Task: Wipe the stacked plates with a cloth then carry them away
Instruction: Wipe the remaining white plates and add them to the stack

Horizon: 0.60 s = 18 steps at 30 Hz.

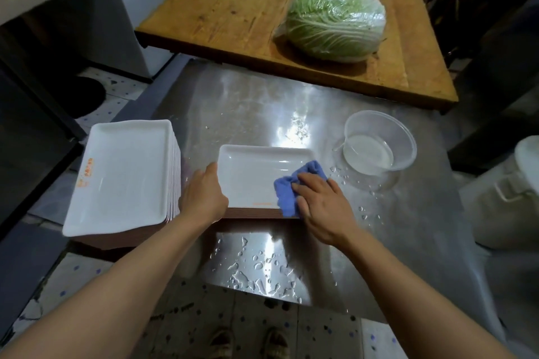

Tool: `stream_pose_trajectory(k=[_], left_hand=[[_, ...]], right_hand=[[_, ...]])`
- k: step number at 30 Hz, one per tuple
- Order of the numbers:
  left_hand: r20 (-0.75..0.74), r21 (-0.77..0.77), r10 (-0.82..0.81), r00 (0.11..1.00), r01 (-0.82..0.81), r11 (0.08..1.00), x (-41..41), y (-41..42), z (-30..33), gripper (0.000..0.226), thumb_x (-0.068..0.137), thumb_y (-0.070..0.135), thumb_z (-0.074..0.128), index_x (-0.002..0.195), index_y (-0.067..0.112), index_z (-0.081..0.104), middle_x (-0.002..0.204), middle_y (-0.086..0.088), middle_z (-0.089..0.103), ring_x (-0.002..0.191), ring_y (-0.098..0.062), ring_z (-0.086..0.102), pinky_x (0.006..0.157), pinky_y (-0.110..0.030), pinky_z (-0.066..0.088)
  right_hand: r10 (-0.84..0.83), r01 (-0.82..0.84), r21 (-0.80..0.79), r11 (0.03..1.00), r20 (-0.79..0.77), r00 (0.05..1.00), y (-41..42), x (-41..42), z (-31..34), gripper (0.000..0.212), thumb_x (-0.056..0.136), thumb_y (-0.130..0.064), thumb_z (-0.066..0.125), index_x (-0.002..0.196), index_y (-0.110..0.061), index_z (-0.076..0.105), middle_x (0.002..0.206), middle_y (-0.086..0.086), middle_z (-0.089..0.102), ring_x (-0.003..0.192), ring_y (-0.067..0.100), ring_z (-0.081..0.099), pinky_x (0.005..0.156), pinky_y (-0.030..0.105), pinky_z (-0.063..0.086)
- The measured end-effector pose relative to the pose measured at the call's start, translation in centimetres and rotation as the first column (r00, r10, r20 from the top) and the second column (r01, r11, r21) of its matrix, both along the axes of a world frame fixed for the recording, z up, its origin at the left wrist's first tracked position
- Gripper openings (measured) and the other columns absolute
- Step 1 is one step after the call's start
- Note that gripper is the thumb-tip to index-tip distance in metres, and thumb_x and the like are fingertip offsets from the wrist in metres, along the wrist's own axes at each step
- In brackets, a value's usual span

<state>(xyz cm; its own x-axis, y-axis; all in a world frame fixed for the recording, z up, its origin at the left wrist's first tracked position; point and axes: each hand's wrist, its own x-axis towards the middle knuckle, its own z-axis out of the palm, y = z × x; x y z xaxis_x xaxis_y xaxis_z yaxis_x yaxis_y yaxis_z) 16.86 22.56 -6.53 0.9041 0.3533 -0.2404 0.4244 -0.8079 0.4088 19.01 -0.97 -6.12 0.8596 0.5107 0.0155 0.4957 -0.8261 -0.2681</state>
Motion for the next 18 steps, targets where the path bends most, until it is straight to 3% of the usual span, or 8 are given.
stream_pose_trajectory(k=[2, 7, 10, 13, 18], left_hand=[[0.01, -0.013, -0.024, 1.0, 0.024, 1.0, 0.1, 0.2, -0.1, 0.044, 0.078, 0.001, 0.047, 0.12, 0.012, 0.045, 0.121, -0.012, 0.053, 0.11, -0.036, 0.051, 0.085, -0.045, 0.046], [0.046, 0.016, -0.012, 0.999, 0.012, 1.0, 0.1, -0.1, -0.1, 0.042, 0.077, 0.0, 0.05, 0.118, 0.01, 0.047, 0.116, -0.014, 0.056, 0.105, -0.036, 0.053, 0.075, -0.035, 0.039], [0.067, 0.024, 0.016, 0.998, -0.017, 1.0, 0.0, -0.5, -0.1, 0.042, 0.076, 0.0, 0.049, 0.117, 0.009, 0.047, 0.114, -0.016, 0.057, 0.103, -0.037, 0.053, 0.073, -0.034, 0.036], [0.069, 0.046, 0.024, 0.997, -0.027, 0.999, 0.0, -0.9, 0.0, 0.048, 0.075, 0.0, 0.052, 0.121, 0.01, 0.044, 0.113, -0.017, 0.057, 0.102, -0.038, 0.054, 0.073, -0.034, 0.038], [0.065, 0.031, 0.012, 0.998, -0.014, 0.999, -0.3, -1.2, 0.7, 0.058, 0.075, 0.0, 0.053, 0.13, 0.013, 0.038, 0.112, -0.019, 0.056, 0.104, -0.039, 0.053, 0.078, -0.038, 0.041]], right_hand=[[0.035, -0.033, -0.055, 0.998, 0.031, 0.999, 0.7, 2.0, -0.1, 0.034, 0.095, -0.022, 0.039, 0.127, -0.017, 0.051, 0.14, -0.002, 0.041, 0.131, 0.014, 0.033, 0.104, 0.027, 0.02], [0.042, -0.038, -0.108, 0.993, 0.03, 0.999, 1.5, 4.9, -0.1, 0.04, 0.088, -0.016, 0.048, 0.128, -0.01, 0.051, 0.141, 0.005, 0.041, 0.127, 0.024, 0.038, 0.098, 0.031, 0.027], [0.07, -0.068, -0.116, 0.991, 0.013, 0.997, 1.3, 4.0, 0.3, 0.038, 0.083, -0.008, 0.051, 0.121, -0.005, 0.056, 0.13, 0.011, 0.049, 0.116, 0.03, 0.046, 0.087, 0.033, 0.034], [0.109, -0.108, -0.173, 0.979, -0.005, 0.994, 0.5, 1.9, 0.8, 0.033, 0.081, -0.011, 0.057, 0.114, -0.009, 0.059, 0.122, 0.008, 0.054, 0.11, 0.028, 0.047, 0.084, 0.032, 0.036], [0.098, -0.109, -0.155, 0.982, -0.08, 0.992, -0.5, -0.9, 1.2, 0.032, 0.082, -0.004, 0.051, 0.112, -0.011, 0.057, 0.118, 0.006, 0.055, 0.11, 0.026, 0.043, 0.087, 0.031, 0.036]])
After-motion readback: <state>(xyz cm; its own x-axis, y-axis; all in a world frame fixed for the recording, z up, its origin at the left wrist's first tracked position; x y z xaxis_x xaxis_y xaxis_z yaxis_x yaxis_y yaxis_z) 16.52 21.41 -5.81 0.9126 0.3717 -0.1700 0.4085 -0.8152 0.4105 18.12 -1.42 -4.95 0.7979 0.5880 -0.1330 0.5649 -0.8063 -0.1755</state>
